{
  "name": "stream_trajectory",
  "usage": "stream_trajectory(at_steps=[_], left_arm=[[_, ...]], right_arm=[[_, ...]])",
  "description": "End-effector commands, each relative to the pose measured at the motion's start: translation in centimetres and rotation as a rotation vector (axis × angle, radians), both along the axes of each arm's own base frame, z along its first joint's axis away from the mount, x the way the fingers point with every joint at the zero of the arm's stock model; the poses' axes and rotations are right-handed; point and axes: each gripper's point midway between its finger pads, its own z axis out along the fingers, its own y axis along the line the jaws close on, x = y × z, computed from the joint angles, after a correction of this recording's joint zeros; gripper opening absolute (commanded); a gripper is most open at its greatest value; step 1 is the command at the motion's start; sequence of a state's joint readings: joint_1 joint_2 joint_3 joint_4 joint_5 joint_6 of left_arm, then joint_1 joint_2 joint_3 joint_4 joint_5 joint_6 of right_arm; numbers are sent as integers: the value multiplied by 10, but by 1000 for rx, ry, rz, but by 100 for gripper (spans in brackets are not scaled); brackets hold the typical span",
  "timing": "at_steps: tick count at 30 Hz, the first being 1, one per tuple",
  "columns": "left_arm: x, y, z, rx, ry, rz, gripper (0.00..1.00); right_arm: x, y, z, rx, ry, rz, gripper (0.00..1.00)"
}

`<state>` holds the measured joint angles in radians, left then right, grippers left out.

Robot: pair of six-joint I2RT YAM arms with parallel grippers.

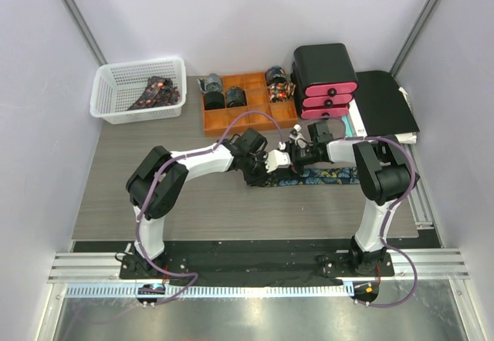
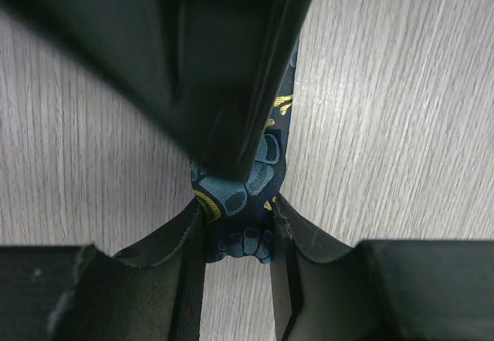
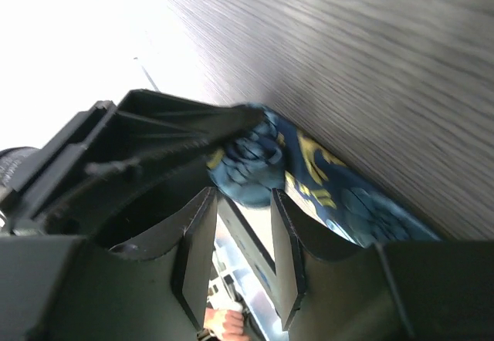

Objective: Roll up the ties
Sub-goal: Roll the tie at the center of the board.

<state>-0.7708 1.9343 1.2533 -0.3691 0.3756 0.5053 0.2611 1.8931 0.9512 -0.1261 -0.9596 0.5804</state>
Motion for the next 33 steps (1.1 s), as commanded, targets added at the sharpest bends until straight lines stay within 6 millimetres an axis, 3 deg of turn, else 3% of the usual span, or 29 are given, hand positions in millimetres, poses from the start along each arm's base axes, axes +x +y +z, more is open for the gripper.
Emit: stream_trajectory(at_steps=[1, 8, 11, 15, 22, 23, 25, 26, 27, 31, 33], left_arm=[[-13, 18, -22, 112, 64, 8, 22], [-12, 18, -23, 122, 70, -2, 25], [-12, 19, -23, 124, 70, -5, 26], [-12, 18, -24, 125, 70, -9, 28], [-5, 21, -2, -23, 103, 43, 59], [3, 18, 13, -100, 98, 58, 62], [5, 21, 22, -183, 104, 81, 70], [1, 16, 39, -254, 105, 60, 73], [3, 14, 39, -301, 71, 55, 80], [-2, -1, 55, -465, 24, 11, 83], [-3, -7, 47, -492, 60, 25, 86]], right_arm=[[12, 18, 20, 63, -86, 1, 40], [9, 19, -11, -3, -86, 25, 37], [5, 15, -20, -42, -76, 35, 28], [2, 10, -29, -78, -67, 45, 1], [4, -11, -51, -112, -35, 21, 1], [4, -13, -56, -116, -28, 19, 1], [7, -15, -59, -116, -35, 21, 1], [6, -16, -62, -110, -23, 18, 1], [8, -16, -64, -107, -23, 14, 1], [7, -21, -74, -114, -12, 4, 1], [6, -24, -77, -118, -9, -3, 1]])
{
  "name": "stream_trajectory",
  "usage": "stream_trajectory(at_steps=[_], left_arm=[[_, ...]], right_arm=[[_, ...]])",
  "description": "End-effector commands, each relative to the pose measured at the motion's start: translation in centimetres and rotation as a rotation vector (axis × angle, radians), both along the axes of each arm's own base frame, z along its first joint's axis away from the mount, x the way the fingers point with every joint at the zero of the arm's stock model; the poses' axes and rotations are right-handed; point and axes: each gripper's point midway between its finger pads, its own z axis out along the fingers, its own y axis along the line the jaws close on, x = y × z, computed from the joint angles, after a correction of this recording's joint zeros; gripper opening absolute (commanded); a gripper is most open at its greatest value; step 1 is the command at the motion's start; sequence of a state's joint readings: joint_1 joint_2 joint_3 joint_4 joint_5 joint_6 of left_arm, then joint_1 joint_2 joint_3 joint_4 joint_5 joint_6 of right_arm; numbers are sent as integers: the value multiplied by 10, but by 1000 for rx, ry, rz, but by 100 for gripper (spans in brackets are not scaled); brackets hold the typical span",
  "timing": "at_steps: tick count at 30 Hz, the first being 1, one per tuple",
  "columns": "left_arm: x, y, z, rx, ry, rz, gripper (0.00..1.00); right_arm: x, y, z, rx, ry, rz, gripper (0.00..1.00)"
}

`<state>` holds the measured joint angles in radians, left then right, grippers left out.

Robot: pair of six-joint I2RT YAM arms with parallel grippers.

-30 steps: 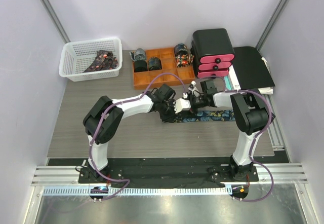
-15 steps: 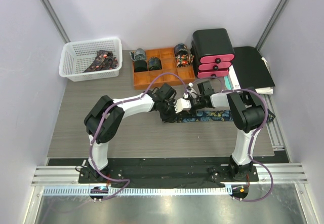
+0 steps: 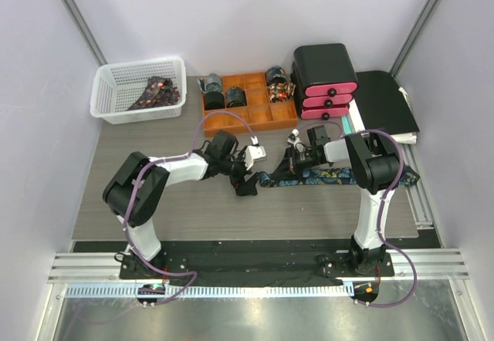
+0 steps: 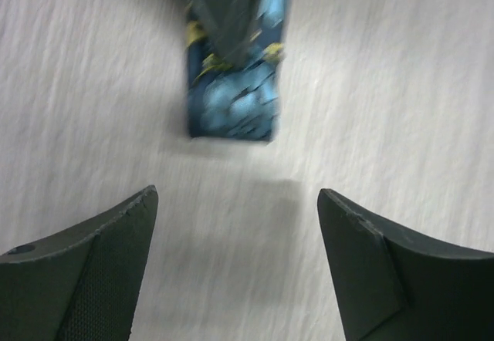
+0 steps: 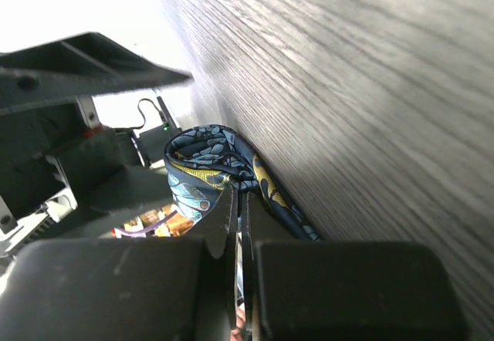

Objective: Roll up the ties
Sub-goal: Roll the tie at the center of the board.

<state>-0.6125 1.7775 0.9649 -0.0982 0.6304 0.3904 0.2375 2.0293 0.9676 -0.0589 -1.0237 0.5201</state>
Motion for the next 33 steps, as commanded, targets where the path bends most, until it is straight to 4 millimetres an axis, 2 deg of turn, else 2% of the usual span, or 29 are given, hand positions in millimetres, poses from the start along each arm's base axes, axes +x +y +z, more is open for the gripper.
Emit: stream_trajectory(at_steps=[1, 4, 8, 11, 12, 13, 15, 17, 22, 23, 26, 29, 33], left_arm=[[11, -46, 36, -252, -88, -46, 87], [24, -52, 26, -273, -91, 16, 88], [27, -59, 12, -280, -91, 38, 84], [26, -63, 3, -274, -78, 30, 75], [25, -64, 3, -266, -85, 22, 67], [23, -65, 0, -243, -89, 15, 64], [18, -59, -6, -196, -90, -11, 56], [15, -53, -11, -154, -97, -25, 52], [-5, -35, -31, 36, -119, -91, 39], [-7, -33, -32, 59, -121, -99, 37], [-13, -20, -38, 153, -107, -119, 29], [-14, -12, -41, 225, -101, -140, 27], [-15, -11, -40, 279, -89, -167, 27]], right_arm=[[1, -20, -48, -156, -19, -39, 1], [-1, -21, -52, -153, -5, -44, 1], [-5, -19, -56, -136, 23, -49, 1], [-1, -17, -57, -122, 13, -53, 1], [0, -17, -58, -119, 13, -58, 1], [0, -17, -58, -116, 17, -59, 1], [0, -16, -58, -104, 25, -70, 1], [0, -15, -56, -92, 21, -80, 1], [2, -11, -38, -51, -4, -108, 2], [3, -11, -35, -50, -14, -103, 11], [8, -16, -14, -54, -58, -85, 23], [11, -19, 11, -35, -125, -66, 28], [5, -17, 26, -19, -126, -55, 34]])
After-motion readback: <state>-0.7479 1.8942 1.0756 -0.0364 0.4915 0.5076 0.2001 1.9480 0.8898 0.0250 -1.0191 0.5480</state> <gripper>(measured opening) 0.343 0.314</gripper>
